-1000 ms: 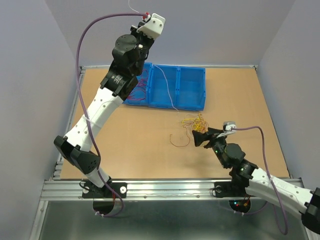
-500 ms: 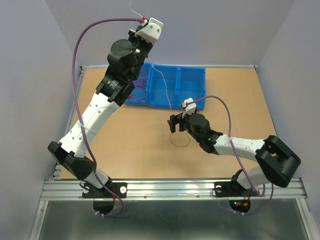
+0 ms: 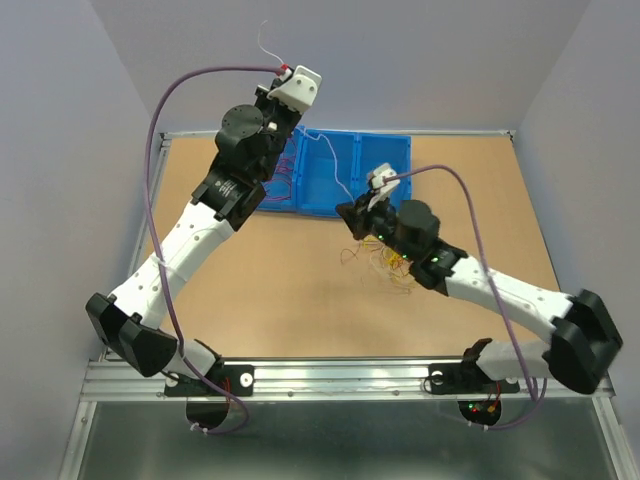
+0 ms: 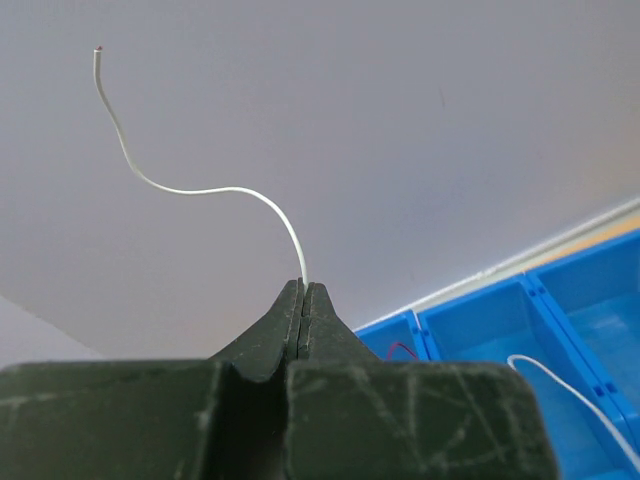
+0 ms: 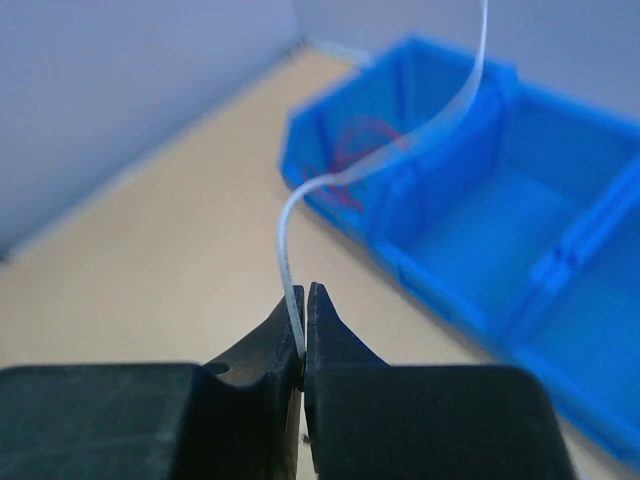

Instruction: Untangle the cables

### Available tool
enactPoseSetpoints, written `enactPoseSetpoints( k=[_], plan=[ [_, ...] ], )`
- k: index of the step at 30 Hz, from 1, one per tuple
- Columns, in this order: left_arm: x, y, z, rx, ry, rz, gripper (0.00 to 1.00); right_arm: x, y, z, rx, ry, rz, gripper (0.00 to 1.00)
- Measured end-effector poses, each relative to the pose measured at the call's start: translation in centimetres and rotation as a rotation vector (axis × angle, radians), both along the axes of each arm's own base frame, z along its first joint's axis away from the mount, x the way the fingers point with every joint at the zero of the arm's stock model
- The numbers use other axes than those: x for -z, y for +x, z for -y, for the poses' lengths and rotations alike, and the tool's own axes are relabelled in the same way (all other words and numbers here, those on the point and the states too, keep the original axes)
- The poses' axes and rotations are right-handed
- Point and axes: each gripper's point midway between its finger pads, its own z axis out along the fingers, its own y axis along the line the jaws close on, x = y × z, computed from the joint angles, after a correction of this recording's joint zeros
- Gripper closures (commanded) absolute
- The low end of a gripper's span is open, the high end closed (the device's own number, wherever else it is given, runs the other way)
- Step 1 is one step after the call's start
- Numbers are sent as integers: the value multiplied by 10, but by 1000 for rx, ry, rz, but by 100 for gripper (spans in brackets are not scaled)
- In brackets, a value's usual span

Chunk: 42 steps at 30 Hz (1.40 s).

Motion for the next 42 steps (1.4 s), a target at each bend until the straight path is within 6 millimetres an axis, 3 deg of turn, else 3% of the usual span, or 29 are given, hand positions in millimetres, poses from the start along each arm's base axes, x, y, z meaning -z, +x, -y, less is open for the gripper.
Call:
enactPoseSetpoints(
  k=[2, 3, 4, 6, 8, 10, 14, 16, 19, 20, 23, 25, 28, 29, 33, 35, 39, 42],
  plan=[
    [27, 5, 5, 23, 7, -35, 100, -68, -16, 5, -41, 101, 86, 100],
    [38, 7, 6, 28, 13, -52, 100, -121, -27, 13, -54, 178, 164, 99],
    [50, 8, 10, 44, 15, -69, 100, -160, -36, 22, -52, 235, 225, 99],
    [86, 11, 16, 70, 30, -126, 100, -220, -52, 41, -37, 328, 325, 99],
    [116, 12, 22, 94, 37, -177, 100, -259, -62, 55, -22, 390, 390, 100],
    [132, 12, 26, 111, 37, -207, 100, -279, -66, 62, -9, 421, 425, 99],
    [130, 16, 32, 132, -8, -201, 100, -257, -38, 38, 5, 357, 377, 99],
    [126, 19, 32, 142, -36, -189, 100, -223, -10, 14, 14, 278, 313, 99],
    [129, 27, 34, 157, -60, -198, 100, -150, 23, -16, 20, 132, 182, 100],
    [132, 34, 36, 165, -68, -208, 100, -126, 33, -22, 23, 87, 139, 99],
    [146, 53, 42, 183, -86, -247, 100, -86, 51, -27, 29, 17, 63, 99],
    [167, 70, 45, 186, -101, -298, 100, -77, 60, -25, 39, 15, 37, 99],
    [203, 87, 51, 207, -105, -375, 100, -80, 80, -18, 38, 57, 22, 99],
    [224, 93, 52, 211, -103, -419, 100, -80, 86, -16, 41, 68, 18, 100],
    [289, 107, 59, 243, -103, -574, 100, -73, 119, -13, 26, 119, -17, 99],
    [308, 109, 62, 260, -106, -625, 100, -64, 132, -12, 25, 125, -38, 100],
    [323, 103, 70, 315, -115, -685, 100, -33, 153, -19, 5, 124, -107, 99],
    [316, 101, 77, 358, -126, -689, 96, -14, 160, -26, -21, 128, -160, 99]
  ],
)
